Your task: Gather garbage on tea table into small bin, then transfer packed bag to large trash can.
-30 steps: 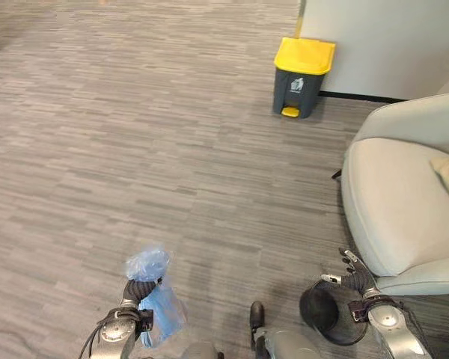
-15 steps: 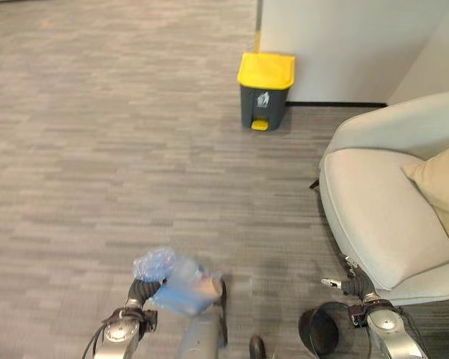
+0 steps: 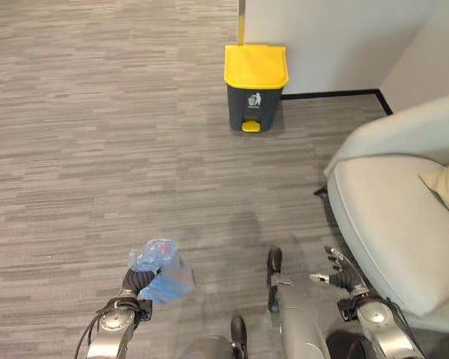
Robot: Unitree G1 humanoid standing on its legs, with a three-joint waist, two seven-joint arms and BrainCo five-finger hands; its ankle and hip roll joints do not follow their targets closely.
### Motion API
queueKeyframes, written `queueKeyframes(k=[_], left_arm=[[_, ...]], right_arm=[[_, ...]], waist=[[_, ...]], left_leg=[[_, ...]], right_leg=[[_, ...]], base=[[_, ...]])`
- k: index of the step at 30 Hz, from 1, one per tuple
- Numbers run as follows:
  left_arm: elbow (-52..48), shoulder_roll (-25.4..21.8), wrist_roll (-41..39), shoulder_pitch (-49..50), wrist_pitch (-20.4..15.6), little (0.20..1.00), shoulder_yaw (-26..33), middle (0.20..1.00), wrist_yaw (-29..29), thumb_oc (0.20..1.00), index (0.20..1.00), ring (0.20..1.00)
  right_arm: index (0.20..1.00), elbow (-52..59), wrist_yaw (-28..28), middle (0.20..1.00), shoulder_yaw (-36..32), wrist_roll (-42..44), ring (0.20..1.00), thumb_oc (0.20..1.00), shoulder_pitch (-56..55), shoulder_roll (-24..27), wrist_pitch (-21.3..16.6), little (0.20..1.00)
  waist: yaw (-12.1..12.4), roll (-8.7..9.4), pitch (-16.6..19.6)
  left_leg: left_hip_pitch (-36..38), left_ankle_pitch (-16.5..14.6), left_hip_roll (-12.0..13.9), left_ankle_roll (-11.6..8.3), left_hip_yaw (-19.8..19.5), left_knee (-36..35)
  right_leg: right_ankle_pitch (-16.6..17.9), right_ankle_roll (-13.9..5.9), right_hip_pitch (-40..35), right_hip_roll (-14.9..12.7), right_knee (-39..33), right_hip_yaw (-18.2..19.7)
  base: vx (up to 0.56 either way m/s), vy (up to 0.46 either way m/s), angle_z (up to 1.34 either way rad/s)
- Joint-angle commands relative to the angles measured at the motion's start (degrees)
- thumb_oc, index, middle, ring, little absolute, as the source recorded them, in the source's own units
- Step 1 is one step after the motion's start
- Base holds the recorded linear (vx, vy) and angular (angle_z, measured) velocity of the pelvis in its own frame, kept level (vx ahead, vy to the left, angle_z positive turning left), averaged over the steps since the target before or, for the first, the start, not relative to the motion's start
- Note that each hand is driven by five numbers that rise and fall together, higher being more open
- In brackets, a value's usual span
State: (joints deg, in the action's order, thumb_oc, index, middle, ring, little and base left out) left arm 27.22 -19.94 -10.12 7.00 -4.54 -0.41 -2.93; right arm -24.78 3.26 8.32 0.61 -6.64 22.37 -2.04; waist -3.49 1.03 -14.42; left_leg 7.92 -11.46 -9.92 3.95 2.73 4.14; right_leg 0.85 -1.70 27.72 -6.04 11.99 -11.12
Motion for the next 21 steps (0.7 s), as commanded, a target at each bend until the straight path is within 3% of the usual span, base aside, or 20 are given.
queueKeyframes(k=[1, 3, 4, 7, 9, 13, 15, 17, 19, 21], left_arm=[[-4.76, -4.02, -0.62, 1.64, -2.80, 0.200, -0.03, 0.200, -0.31, 0.200, 0.200, 0.200], [-4.68, -3.18, -0.75, 2.32, -2.55, 0.200, 0.12, 0.200, -0.44, 0.200, 0.200, 0.200], [-5.03, -2.93, -1.09, 2.83, -2.40, 0.200, 0.24, 0.200, 0.03, 0.200, 0.200, 0.200], [-4.34, -2.56, -1.59, 2.49, -2.09, 0.200, -0.10, 0.200, 0.23, 0.200, 0.200, 0.200], [-4.09, -2.33, -1.84, 2.18, -1.98, 0.200, -0.34, 0.200, 0.11, 0.200, 0.200, 0.200], [-3.91, -2.29, -1.56, 1.56, -1.96, 0.200, -1.55, 0.200, 0.37, 0.200, 0.200, 0.200], [-3.71, -2.29, -1.44, 1.37, -2.00, 0.200, -1.87, 0.200, 0.29, 0.200, 0.200, 0.200], [-4.07, -2.28, -1.18, 1.71, -2.05, 0.200, -1.80, 0.200, 0.20, 0.200, 0.200, 0.200], [-4.35, -2.12, -1.49, 2.24, -2.07, 0.200, -1.29, 0.200, -0.03, 0.200, 0.200, 0.200], [-4.84, -1.86, -1.09, 3.62, -2.06, 0.200, -0.69, 0.200, 0.29, 0.200, 0.200, 0.200]], right_arm=[[1.000, 1.56, 0.41, 1.000, -1.99, -0.45, 1.000, 1.000, 2.53, 0.74, -1.98, 1.000], [1.000, 1.16, 0.92, 1.000, -2.38, -0.37, 1.000, 1.000, 1.99, 0.97, -2.39, 1.000], [1.000, 1.49, 0.93, 1.000, -2.85, -0.13, 1.000, 1.000, 1.53, 1.18, -2.26, 1.000], [1.000, 1.33, 1.33, 1.000, -3.25, 0.85, 1.000, 1.000, 1.33, 1.71, -2.46, 1.000], [1.000, 1.02, 1.63, 1.000, -3.28, 1.08, 1.000, 1.000, 1.20, 1.96, -2.26, 1.000], [1.000, 1.04, 2.09, 1.000, -4.04, 1.67, 1.000, 1.000, 1.47, 2.83, -2.39, 1.000], [1.000, 0.56, 2.37, 1.000, -4.25, 1.75, 1.000, 1.000, 1.64, 2.94, -2.32, 1.000], [1.000, 0.05, 2.91, 1.000, -4.30, 1.81, 1.000, 1.000, 1.65, 2.67, -2.15, 1.000], [1.000, 0.09, 3.01, 1.000, -3.96, 1.65, 1.000, 1.000, 1.79, 2.39, -2.00, 1.000], [1.000, -0.22, 2.33, 1.000, -3.57, 0.44, 1.000, 1.000, 1.73, 1.92, -1.77, 1.000]], waist=[[0.63, 1.38, 2.02], [0.40, 0.66, 2.95], [0.45, 0.57, 3.31], [0.23, 0.71, 3.74], [0.34, 1.03, 3.67], [1.35, 2.06, 3.10], [1.92, 1.86, 2.63], [3.18, 1.30, 2.28], [4.33, 1.14, 1.93], [5.00, 1.35, 2.85]], left_leg=[[-1.70, -2.12, 7.05, -4.29, -0.97, 2.83], [-2.62, 1.88, 10.31, -7.37, -0.37, 8.58], [-3.67, 3.59, 11.55, -7.97, 0.10, 11.33], [-6.39, 8.75, 13.59, -8.60, 0.50, 18.70], [-8.17, 9.34, 14.66, -7.73, 1.71, 20.28], [-15.15, 4.37, 12.11, -6.25, 3.50, 14.75], [-18.08, 5.46, 11.46, -6.59, 4.67, 11.78], [-21.70, 10.34, 10.64, -7.29, 5.66, 7.57], [-22.53, 11.78, 9.99, -7.60, 4.81, 6.54], [-20.53, 10.32, 8.81, -6.61, 3.32, 5.70]], right_leg=[[1.20, -6.31, -10.68, -1.49, -2.94, 2.75], [0.12, -4.60, -13.36, -0.15, -2.72, 1.54], [-0.68, -3.93, -14.66, 0.35, -2.98, 1.07], [-3.11, -1.76, -17.38, 1.80, -3.37, 0.59], [-4.53, -0.99, -18.97, 2.26, -3.71, 0.77], [-5.91, -1.55, -22.95, 1.83, -6.48, 1.66], [-6.10, -1.82, -24.47, 2.01, -7.57, 1.97], [-6.59, -1.87, -27.55, 3.14, -9.25, 2.88], [-7.28, -1.68, -29.09, 3.96, -9.07, 4.44], [-8.29, -2.34, -30.70, 3.69, -8.50, 5.83]], base=[[0.35, -0.219, 0.88], [0.35, -0.273, 0.21], [0.29, -0.260, -0.12], [0.27, -0.221, 0.17], [0.25, -0.164, 0.11], [0.27, -0.081, -0.35], [0.16, 0.008, -0.14], [0.23, 0.040, -0.15], [0.26, 0.096, -0.31], [0.39, 0.200, -1.22]])
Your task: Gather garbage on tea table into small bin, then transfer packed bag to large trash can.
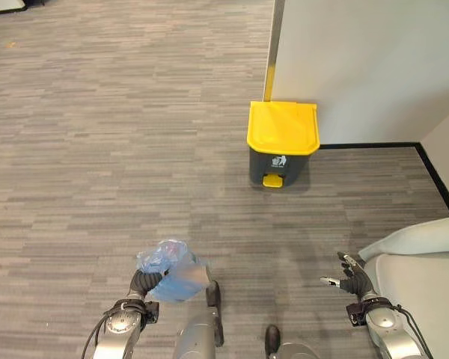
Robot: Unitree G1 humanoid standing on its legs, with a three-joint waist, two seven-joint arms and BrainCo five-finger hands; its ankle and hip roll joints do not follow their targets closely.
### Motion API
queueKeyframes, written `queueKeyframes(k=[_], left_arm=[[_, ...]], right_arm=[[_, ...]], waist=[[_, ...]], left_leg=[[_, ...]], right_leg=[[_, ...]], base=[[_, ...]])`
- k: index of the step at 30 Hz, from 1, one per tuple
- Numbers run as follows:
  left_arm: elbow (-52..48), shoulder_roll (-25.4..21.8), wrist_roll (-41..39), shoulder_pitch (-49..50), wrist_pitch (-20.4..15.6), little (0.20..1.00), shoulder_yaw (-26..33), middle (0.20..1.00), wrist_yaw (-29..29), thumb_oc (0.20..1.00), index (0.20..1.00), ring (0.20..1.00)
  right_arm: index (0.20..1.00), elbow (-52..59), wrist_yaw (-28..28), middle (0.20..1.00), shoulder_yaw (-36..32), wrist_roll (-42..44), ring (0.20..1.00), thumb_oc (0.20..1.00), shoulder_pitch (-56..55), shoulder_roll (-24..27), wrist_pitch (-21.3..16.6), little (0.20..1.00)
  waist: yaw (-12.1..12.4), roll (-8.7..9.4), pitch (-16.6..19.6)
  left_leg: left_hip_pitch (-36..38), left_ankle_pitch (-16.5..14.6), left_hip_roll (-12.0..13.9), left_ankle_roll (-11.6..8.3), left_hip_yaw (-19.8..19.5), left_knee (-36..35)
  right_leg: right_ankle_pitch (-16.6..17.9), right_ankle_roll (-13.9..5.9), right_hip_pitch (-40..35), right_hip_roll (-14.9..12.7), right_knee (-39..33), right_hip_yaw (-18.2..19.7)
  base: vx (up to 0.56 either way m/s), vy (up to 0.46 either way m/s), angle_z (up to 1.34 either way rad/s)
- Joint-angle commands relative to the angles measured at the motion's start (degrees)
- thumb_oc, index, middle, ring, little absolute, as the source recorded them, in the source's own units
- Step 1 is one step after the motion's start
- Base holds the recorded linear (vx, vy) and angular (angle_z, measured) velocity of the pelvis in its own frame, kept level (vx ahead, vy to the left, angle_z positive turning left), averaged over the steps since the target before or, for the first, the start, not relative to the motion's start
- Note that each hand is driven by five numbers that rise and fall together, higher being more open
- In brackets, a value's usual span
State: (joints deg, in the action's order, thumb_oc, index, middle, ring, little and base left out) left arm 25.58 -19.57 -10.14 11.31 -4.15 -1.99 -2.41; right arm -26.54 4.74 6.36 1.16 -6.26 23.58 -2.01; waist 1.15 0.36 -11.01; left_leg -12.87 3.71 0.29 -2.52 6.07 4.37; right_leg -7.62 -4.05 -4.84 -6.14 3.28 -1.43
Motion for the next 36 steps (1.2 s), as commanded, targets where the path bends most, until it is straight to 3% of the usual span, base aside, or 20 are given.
queueKeyframes(k=[1, 6, 10, 12, 18, 23, 26, 29, 30, 32, 34, 35, 36], left_arm=[[-3.23, -2.30, -0.85, -0.29, -2.27, 0.200, 1.10, 0.200, -0.10, 0.200, 0.200, 0.200], [-3.65, -3.44, -0.26, 0.33, -1.79, 0.200, 1.83, 0.200, 0.19, 0.200, 0.200, 0.200], [-4.14, -3.89, -0.34, 0.04, -1.90, 0.200, 2.18, 0.200, -0.24, 0.200, 0.200, 0.200], [-3.85, -4.07, -0.59, -0.13, -2.01, 0.200, 2.17, 0.200, -0.47, 0.200, 0.200, 0.200], [-3.09, -4.02, -0.87, -0.38, -2.08, 0.200, 1.77, 0.200, -0.44, 0.200, 0.200, 0.200], [-2.78, -3.76, -0.40, -0.65, -2.31, 0.200, 1.62, 0.200, -0.41, 0.200, 0.200, 0.200], [-3.49, -2.81, -0.81, -0.32, -1.99, 0.200, 0.99, 0.200, 0.24, 0.200, 0.200, 0.200], [-2.90, -2.07, -1.68, -1.21, -1.94, 0.200, 0.06, 0.200, 0.55, 0.200, 0.200, 0.200], [-2.71, -2.00, -1.78, -1.62, -1.84, 0.200, -0.28, 0.200, 0.56, 0.200, 0.200, 0.200], [-2.64, -1.95, -1.50, -2.13, -1.86, 0.200, -1.09, 0.200, 0.77, 0.200, 0.200, 0.200], [-2.26, -1.95, -1.51, -2.84, -1.90, 0.200, -1.66, 0.200, 0.61, 0.200, 0.200, 0.200], [-2.18, -1.89, -1.40, -2.61, -1.84, 0.200, -1.73, 0.200, 0.47, 0.200, 0.200, 0.200], [-2.17, -1.88, -1.33, -2.55, -1.84, 0.200, -1.69, 0.200, 0.38, 0.200, 0.200, 0.200]], right_arm=[[1.000, 1.44, 0.62, 1.000, -1.53, -0.49, 1.000, 1.000, 1.36, 0.38, -1.82, 1.000], [1.000, 2.01, -0.73, 1.000, -0.87, -1.69, 1.000, 1.000, 1.88, -0.63, -1.38, 1.000], [1.000, 2.35, -1.00, 1.000, -0.06, -2.11, 1.000, 1.000, 2.71, -1.29, -1.40, 1.000], [1.000, 2.49, -0.83, 1.000, -0.10, -2.08, 1.000, 1.000, 3.26, -1.07, -1.31, 1.000], [1.000, 2.75, -0.68, 1.000, -0.10, -1.73, 1.000, 1.000, 3.18, -0.59, -1.07, 1.000], [1.000, 3.04, -0.92, 1.000, -0.44, -1.47, 1.000, 1.000, 1.53, -0.66, -1.04, 1.000], [1.000, 2.96, -0.53, 1.000, -1.00, -1.27, 1.000, 1.000, 1.12, -0.04, -1.70, 1.000], [1.000, 2.09, 0.29, 1.000, -1.35, -0.48, 1.000, 1.000, 1.14, 0.92, -1.95, 1.000], [1.000, 1.97, 0.27, 1.000, -1.26, -0.34, 1.000, 1.000, 1.23, 1.06, -1.83, 1.000], [1.000, 1.80, 0.49, 1.000, -1.63, 0.13, 1.000, 1.000, 1.30, 1.69, -1.93, 1.000], [1.000, 1.47, 1.05, 1.000, -1.82, 0.35, 1.000, 1.000, 1.85, 2.08, -1.85, 1.000], [1.000, 1.58, 1.33, 1.000, -1.72, 0.35, 1.000, 1.000, 1.82, 2.01, -1.84, 1.000], [1.000, 1.40, 1.57, 1.000, -1.79, 0.40, 1.000, 1.000, 1.68, 1.90, -1.84, 1.000]], waist=[[0.48, 2.23, -0.25], [0.63, 2.33, 0.57], [0.54, 2.09, 0.35], [0.33, 1.66, 0.25], [-1.28, 1.53, -0.81], [-3.20, 1.93, -1.22], [-3.66, 1.36, 0.01], [-3.83, 1.19, 0.55], [-3.61, 1.37, 0.39], [-3.11, 2.14, -0.01], [-2.33, 2.29, -0.59], [-1.64, 1.80, -0.85], [-1.41, 1.74, -0.91]], left_leg=[[1.37, -5.72, -1.80, 0.41, 0.03, 5.27], [4.67, -7.99, -2.78, 3.46, 0.38, 4.08], [7.23, -9.72, -2.94, 4.51, 1.84, 3.34], [8.80, -10.44, -2.66, 4.48, 2.28, 2.34], [13.24, -13.00, -3.24, 4.48, 1.45, 1.52], [19.26, -17.00, -2.72, 2.47, -1.56, 2.03], [17.73, -12.11, 0.58, -0.93, -1.70, 8.52], [14.09, -7.37, 3.67, -2.20, -1.05, 16.24], [12.83, -7.45, 3.75, -1.61, -0.83, 16.06], [8.82, -10.46, 2.27, -0.34, -0.08, 13.09], [4.76, -8.86, 2.09, -0.54, 1.43, 8.56], [3.58, -5.35, 2.44, -1.35, 1.82, 4.55], [3.24, -4.16, 2.46, -1.59, 2.18, 3.26]], right_leg=[[-0.10, -0.50, 1.41, 3.16, 0.99, -3.24], [0.17, -2.66, 4.13, 2.00, 8.95, -0.71], [3.34, -4.09, 8.93, 0.62, 12.98, -2.23], [4.27, -3.86, 11.53, -0.42, 11.48, -5.05], [7.86, -3.83, 16.61, -1.27, 5.56, -7.85], [10.52, -4.52, 19.58, -2.51, 3.12, -8.50], [9.90, -2.60, 16.58, -1.29, 2.66, -9.43], [7.23, -0.12, 12.80, 0.51, 1.02, -10.80], [6.50, 0.15, 11.88, 0.63, 0.57, -10.72], [5.26, 0.00, 9.65, 0.37, -0.81, -10.63], [4.52, -0.26, 7.52, 0.36, -1.82, -10.64], [4.00, -0.36, 5.98, 1.20, -2.49, -10.77], [3.73, -0.42, 5.21, 1.44, -2.86, -10.71]], base=[[0.35, 0.203, -0.99], [0.20, 0.150, -0.26], [0.12, 0.079, -0.17], [0.17, 0.033, -0.31], [0.20, -0.022, -0.16], [0.44, -0.233, 0.45], [0.30, -0.279, 0.52], [0.24, -0.251, 0.25], [0.25, -0.187, 0.14], [0.21, -0.086, 0.16], [0.21, 0.012, 0.01], [0.20, 0.048, -0.25], [0.16, 0.046, -0.22]])
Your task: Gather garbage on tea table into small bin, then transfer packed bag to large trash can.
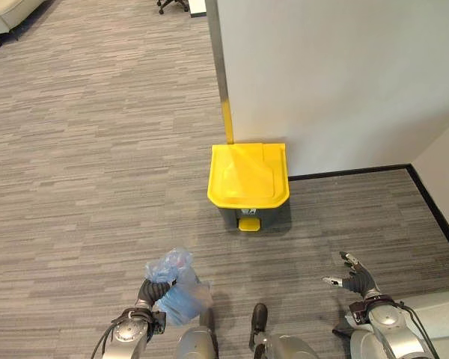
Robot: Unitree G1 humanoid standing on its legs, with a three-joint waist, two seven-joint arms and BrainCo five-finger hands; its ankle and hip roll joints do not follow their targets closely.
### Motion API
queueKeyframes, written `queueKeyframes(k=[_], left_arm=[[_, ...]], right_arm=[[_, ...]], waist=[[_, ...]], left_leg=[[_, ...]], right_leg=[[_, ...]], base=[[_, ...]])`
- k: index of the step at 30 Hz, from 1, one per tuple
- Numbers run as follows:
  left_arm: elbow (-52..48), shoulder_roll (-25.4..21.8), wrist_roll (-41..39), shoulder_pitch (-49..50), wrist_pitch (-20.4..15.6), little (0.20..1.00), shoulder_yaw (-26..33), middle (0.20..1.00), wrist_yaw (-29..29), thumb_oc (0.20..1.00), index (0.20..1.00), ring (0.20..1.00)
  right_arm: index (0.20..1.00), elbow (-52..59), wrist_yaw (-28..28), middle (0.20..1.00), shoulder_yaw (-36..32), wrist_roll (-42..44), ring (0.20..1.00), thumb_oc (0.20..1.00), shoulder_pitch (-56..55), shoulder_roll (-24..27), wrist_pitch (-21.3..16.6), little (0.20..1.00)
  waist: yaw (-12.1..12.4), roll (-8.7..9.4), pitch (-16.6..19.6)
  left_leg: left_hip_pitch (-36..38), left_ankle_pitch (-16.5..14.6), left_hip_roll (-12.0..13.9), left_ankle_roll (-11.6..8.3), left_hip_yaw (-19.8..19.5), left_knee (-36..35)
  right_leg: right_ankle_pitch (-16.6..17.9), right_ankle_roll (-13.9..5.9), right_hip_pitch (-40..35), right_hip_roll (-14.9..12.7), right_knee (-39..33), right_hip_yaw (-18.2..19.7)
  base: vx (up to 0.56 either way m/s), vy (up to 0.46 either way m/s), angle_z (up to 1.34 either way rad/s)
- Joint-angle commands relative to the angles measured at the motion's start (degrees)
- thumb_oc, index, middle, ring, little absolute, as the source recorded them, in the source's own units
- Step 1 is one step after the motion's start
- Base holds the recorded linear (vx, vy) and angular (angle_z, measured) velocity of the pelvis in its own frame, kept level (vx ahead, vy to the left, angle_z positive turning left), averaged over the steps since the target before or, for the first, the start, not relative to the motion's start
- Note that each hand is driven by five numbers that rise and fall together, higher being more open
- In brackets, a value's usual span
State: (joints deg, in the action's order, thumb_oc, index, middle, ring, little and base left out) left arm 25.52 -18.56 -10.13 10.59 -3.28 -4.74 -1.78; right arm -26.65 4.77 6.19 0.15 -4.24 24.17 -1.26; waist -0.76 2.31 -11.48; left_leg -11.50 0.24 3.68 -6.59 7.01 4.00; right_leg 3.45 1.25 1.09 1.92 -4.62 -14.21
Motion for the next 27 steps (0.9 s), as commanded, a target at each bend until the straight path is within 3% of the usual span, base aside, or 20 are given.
queueKeyframes(k=[1, 4, 6, 9, 16, 22, 25, 27], left_arm=[[-2.12, -2.89, -1.34, -1.82, -2.71, 0.200, 1.05, 0.200, -0.25, 0.200, 0.200, 0.200], [-2.67, -2.91, -0.73, -1.20, -2.59, 0.200, 1.45, 0.200, -0.40, 0.200, 0.200, 0.200], [-2.83, -2.94, -0.65, -1.10, -2.57, 0.200, 1.52, 0.200, -0.46, 0.200, 0.200, 0.200], [-3.06, -3.25, 0.10, -0.56, -2.24, 0.200, 2.07, 0.200, -0.27, 0.200, 0.200, 0.200], [-3.08, -5.62, 0.54, -1.49, -2.26, 0.200, 3.32, 0.200, -0.88, 0.200, 0.200, 0.200], [-3.30, -5.89, -0.11, -1.45, -2.34, 0.200, 3.51, 0.200, -1.20, 0.200, 0.200, 0.200], [-2.41, -5.51, -0.70, -1.54, -2.48, 0.200, 3.19, 0.200, -1.34, 0.200, 0.200, 0.200], [-2.38, -5.39, -0.69, -1.47, -2.56, 0.200, 3.09, 0.200, -1.38, 0.200, 0.200, 0.200]], right_arm=[[1.000, 1.50, 1.55, 1.000, -1.62, 1.42, 1.000, 1.000, -0.34, 1.31, -2.60, 1.000], [1.000, 1.00, 1.87, 1.000, -2.11, 1.48, 1.000, 1.000, -1.36, 0.40, -2.23, 1.000], [1.000, 0.84, 1.96, 1.000, -2.15, 1.46, 1.000, 1.000, -1.50, 0.25, -2.06, 1.000], [1.000, 0.48, 1.58, 1.000, -2.42, 0.71, 1.000, 1.000, -1.81, -1.07, -1.47, 1.000], [1.000, -0.10, 0.77, 1.000, -1.27, 0.29, 1.000, 1.000, -0.37, -2.86, -1.44, 1.000], [1.000, -0.09, 0.37, 1.000, -0.41, 0.29, 1.000, 1.000, 0.51, -2.85, -1.26, 1.000], [1.000, -0.59, 0.66, 1.000, -0.04, 0.28, 1.000, 1.000, 0.53, -2.56, -1.43, 1.000], [1.000, -0.56, 0.66, 1.000, -0.08, 0.31, 1.000, 1.000, 0.30, -2.51, -1.49, 1.000]], waist=[[0.51, -0.17, -0.46], [1.03, -0.23, -0.38], [1.31, -0.10, -0.43], [1.30, 0.12, 0.54], [1.89, 1.46, 1.14], [1.17, 0.91, 0.79], [0.28, 0.79, 0.02], [-0.03, 0.82, -0.24]], left_leg=[[1.98, -0.60, -0.97, 2.47, 1.26, 3.46], [-0.96, 3.34, 0.18, 2.02, 4.09, 1.69], [-1.78, 3.70, 0.49, 1.89, 4.63, 2.20], [0.44, 1.75, -0.40, 3.30, 4.60, 1.56], [3.10, -2.74, -2.65, 6.57, 5.99, 2.87], [6.58, -3.35, -3.53, 7.59, 6.30, 0.22], [8.72, -3.50, -4.46, 7.79, 4.88, -1.10], [9.04, -3.58, -4.65, 7.73, 4.20, -0.96]], right_leg=[[-7.33, -5.73, -0.78, -6.65, 4.99, 2.09], [-8.77, -5.81, -3.75, -6.34, 4.31, 2.15], [-9.24, -5.74, -4.36, -6.47, 4.56, 2.38], [-11.02, -6.82, -5.79, -7.98, 7.17, 2.98], [-10.35, -9.22, -2.54, -10.78, 15.32, 5.99], [-8.12, -8.41, 3.34, -8.33, 16.73, 5.94], [-7.81, -7.74, 6.63, -5.23, 16.83, 5.27], [-7.98, -7.64, 7.00, -4.79, 16.96, 5.59]], base=[[0.11, 0.046, -0.22], [0.22, 0.128, -0.26], [0.14, 0.109, 0.04], [0.26, 0.222, -0.08], [0.16, 0.190, -0.10], [0.09, 0.070, -0.01], [0.11, 0.027, -0.08], [0.06, -0.028, 0.24]])
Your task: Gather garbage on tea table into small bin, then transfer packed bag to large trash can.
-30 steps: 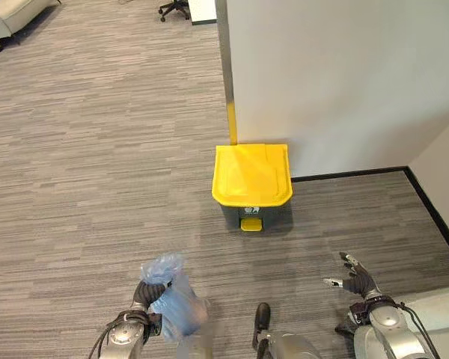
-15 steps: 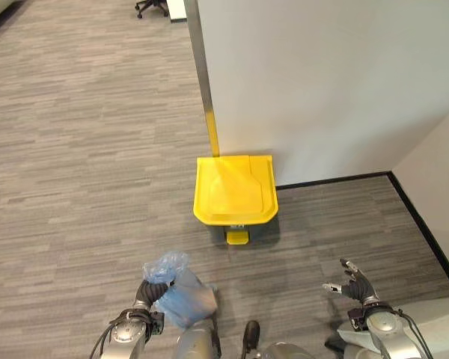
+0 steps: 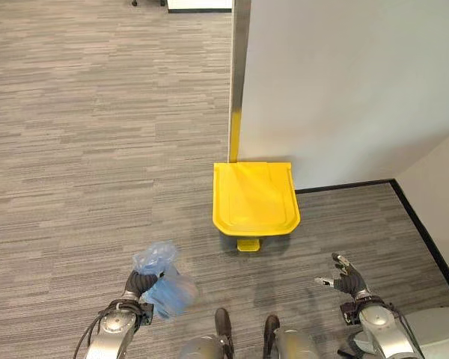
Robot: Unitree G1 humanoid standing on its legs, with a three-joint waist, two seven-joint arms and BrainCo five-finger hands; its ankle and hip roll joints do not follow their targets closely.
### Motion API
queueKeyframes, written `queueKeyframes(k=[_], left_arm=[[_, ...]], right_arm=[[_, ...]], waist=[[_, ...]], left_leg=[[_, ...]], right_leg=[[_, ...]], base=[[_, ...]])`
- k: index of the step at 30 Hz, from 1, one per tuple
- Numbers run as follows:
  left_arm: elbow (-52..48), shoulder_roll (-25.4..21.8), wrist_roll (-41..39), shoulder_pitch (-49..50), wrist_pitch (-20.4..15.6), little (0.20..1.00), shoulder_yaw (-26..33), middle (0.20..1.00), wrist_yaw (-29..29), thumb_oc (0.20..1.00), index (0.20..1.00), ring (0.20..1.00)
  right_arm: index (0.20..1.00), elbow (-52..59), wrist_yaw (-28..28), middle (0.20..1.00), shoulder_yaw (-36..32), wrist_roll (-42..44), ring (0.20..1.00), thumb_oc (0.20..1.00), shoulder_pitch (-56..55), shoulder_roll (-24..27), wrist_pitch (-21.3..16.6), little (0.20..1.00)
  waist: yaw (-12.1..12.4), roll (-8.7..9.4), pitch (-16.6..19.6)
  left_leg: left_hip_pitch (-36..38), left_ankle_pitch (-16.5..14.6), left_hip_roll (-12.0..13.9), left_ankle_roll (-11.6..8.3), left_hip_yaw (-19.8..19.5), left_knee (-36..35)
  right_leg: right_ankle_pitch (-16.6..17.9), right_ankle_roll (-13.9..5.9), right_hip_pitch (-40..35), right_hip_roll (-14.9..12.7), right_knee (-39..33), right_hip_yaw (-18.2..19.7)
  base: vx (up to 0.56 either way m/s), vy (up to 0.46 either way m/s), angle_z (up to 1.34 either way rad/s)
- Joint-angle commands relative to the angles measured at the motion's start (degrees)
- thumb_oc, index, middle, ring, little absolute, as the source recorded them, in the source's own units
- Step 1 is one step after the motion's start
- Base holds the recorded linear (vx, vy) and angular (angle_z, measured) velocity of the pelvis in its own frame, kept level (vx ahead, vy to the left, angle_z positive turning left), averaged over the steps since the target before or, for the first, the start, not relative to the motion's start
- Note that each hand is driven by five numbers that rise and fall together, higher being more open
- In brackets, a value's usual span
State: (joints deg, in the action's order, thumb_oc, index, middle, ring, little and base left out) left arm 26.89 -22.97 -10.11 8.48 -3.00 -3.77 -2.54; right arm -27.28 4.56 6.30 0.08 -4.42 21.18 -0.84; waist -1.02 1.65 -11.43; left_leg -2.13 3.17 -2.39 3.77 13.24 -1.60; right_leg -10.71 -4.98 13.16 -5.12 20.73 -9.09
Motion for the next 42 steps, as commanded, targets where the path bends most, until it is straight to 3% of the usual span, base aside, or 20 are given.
queueKeyframes(k=[1, 8, 11, 14, 16, 21, 28, 31, 33, 36, 38, 42], left_arm=[[-4.00, -0.90, -0.63, 0.69, -2.92, 0.200, 1.99, 0.200, -0.48, 0.200, 0.200, 0.200], [-3.82, 0.03, -0.61, 1.56, -2.29, 0.200, 1.74, 0.200, 0.91, 0.200, 0.200, 0.200], [-3.50, 0.26, -0.71, 1.45, -2.09, 0.200, 1.50, 0.200, 0.94, 0.200, 0.200, 0.200], [-3.79, 0.04, -0.71, 0.67, -2.17, 0.200, 0.83, 0.200, 0.66, 0.200, 0.200, 0.200], [-4.32, -0.04, -0.43, 0.57, -1.99, 0.200, 0.74, 0.200, 0.88, 0.200, 0.200, 0.200], [-4.51, -0.51, 0.87, 0.13, -2.17, 0.200, 0.07, 0.200, 0.87, 0.200, 0.200, 0.200], [-5.03, -1.35, -0.18, 0.62, -2.47, 0.200, 2.53, 0.200, -0.49, 0.200, 0.200, 0.200], [-4.91, -1.67, -0.31, 0.85, -2.22, 0.200, 3.89, 0.200, -0.93, 0.200, 0.200, 0.200], [-4.48, -1.67, -0.31, 0.68, -2.30, 0.200, 4.08, 0.200, -1.19, 0.200, 0.200, 0.200], [-3.77, -1.43, -1.22, 0.00, -2.70, 0.200, 4.29, 0.200, -1.88, 0.200, 0.200, 0.200], [-3.26, -1.10, -1.35, -1.30, -3.06, 0.200, 3.99, 0.200, -1.98, 0.200, 0.200, 0.200], [-2.83, -1.10, -1.14, -1.87, -3.12, 0.200, 3.67, 0.200, -1.95, 0.200, 0.200, 0.200]], right_arm=[[1.000, 0.28, 0.80, 1.000, -0.29, 0.69, 1.000, 1.000, 0.15, 0.56, -2.05, 1.000], [1.000, 0.36, 1.16, 1.000, -1.87, 2.20, 1.000, 1.000, -1.52, 2.12, -2.39, 1.000], [1.000, -0.07, 1.19, 1.000, -2.02, 2.14, 1.000, 1.000, -1.58, 2.29, -2.34, 1.000], [1.000, -0.62, 1.74, 1.000, -2.60, 2.58, 1.000, 1.000, -1.79, 2.49, -2.40, 1.000], [1.000, -0.44, 1.48, 1.000, -2.83, 2.38, 1.000, 1.000, -2.10, 2.42, -2.18, 1.000], [1.000, -0.39, 1.14, 1.000, -2.43, 1.31, 1.000, 1.000, -1.72, 1.50, -1.80, 1.000], [1.000, -0.92, 1.43, 1.000, -1.61, 1.03, 1.000, 1.000, 0.24, 0.35, -1.23, 1.000], [1.000, -1.35, 1.39, 1.000, -1.68, 1.32, 1.000, 1.000, 0.49, -0.26, -1.24, 1.000], [1.000, -1.34, 1.43, 1.000, -1.67, 1.30, 1.000, 1.000, 0.69, -0.14, -1.17, 1.000], [1.000, -1.40, 2.18, 1.000, -2.36, 1.95, 1.000, 1.000, 1.32, 0.65, -1.32, 1.000], [1.000, -1.39, 2.44, 1.000, -2.97, 2.47, 1.000, 1.000, 0.77, 1.02, -1.39, 1.000], [1.000, -1.60, 2.72, 1.000, -4.33, 3.25, 1.000, 1.000, -0.42, 1.76, -1.46, 1.000]], waist=[[-0.08, 1.74, -0.59], [0.03, 3.20, -0.12], [-0.08, 3.14, -0.03], [-0.70, 3.81, 0.13], [-0.97, 3.39, 0.68], [-1.77, 2.08, 1.50], [0.00, 2.14, 0.28], [0.51, 1.91, -0.63], [0.39, 1.81, -1.12], [-1.16, 1.66, -2.66], [-2.42, 1.90, -3.04], [-4.02, 1.91, -2.39]], left_leg=[[-0.36, -6.66, 1.04, -2.69, -2.84, 5.24], [-3.31, -10.17, 1.46, -5.11, -3.84, 15.65], [-3.67, -9.97, 2.20, -5.30, -4.27, 15.51], [-5.58, -7.32, 5.47, -6.02, -2.81, 13.97], [-4.22, -7.03, 6.25, -6.06, -1.79, 11.46], [0.05, -6.78, 4.04, -5.31, -2.03, 5.34], [-0.05, -9.20, 1.11, -2.42, -2.70, 6.18], [1.56, -10.37, -0.20, -0.89, -3.85, 5.70], [2.98, -10.96, -0.75, -0.61, -4.11, 5.23], [7.37, -13.10, -2.46, -0.62, -5.60, 4.17], [8.30, -15.85, -3.59, -1.06, -7.89, 6.52], [11.81, -19.72, -4.03, -2.05, -11.24, 8.08]], right_leg=[[6.15, -1.28, -5.66, 2.82, -9.01, 1.65], [6.51, 1.03, -11.78, 2.70, -16.39, 1.20], [6.13, 1.22, -12.50, 2.76, -16.94, 0.88], [5.91, 0.93, -12.51, 1.36, -17.30, -0.18], [5.56, 0.83, -12.27, 1.21, -17.25, -0.78], [6.03, -0.60, -11.71, 0.41, -15.09, 0.50], [7.62, -2.98, -8.33, -1.72, -10.92, 4.12], [9.27, -3.73, -4.15, -2.00, -2.63, 4.67], [10.47, -3.53, -1.91, -1.87, -1.84, 4.21], [15.14, -3.98, 5.52, -1.63, -9.49, 0.13], [15.62, -4.66, 5.38, -0.90, -16.19, -0.01], [18.20, -5.09, 8.31, -1.15, -17.24, 0.02]], base=[[0.08, -0.056, 0.36], [0.09, -0.100, 0.45], [0.05, 0.018, 0.06], [0.01, 0.079, 0.13], [0.04, 0.124, 0.20], [0.08, 0.196, -0.04], [0.04, 0.216, -0.26], [0.08, 0.151, -0.14], [0.11, 0.099, -0.22], [0.27, 0.072, -0.02], [0.35, 0.004, 0.68], [0.36, -0.066, 0.63]])
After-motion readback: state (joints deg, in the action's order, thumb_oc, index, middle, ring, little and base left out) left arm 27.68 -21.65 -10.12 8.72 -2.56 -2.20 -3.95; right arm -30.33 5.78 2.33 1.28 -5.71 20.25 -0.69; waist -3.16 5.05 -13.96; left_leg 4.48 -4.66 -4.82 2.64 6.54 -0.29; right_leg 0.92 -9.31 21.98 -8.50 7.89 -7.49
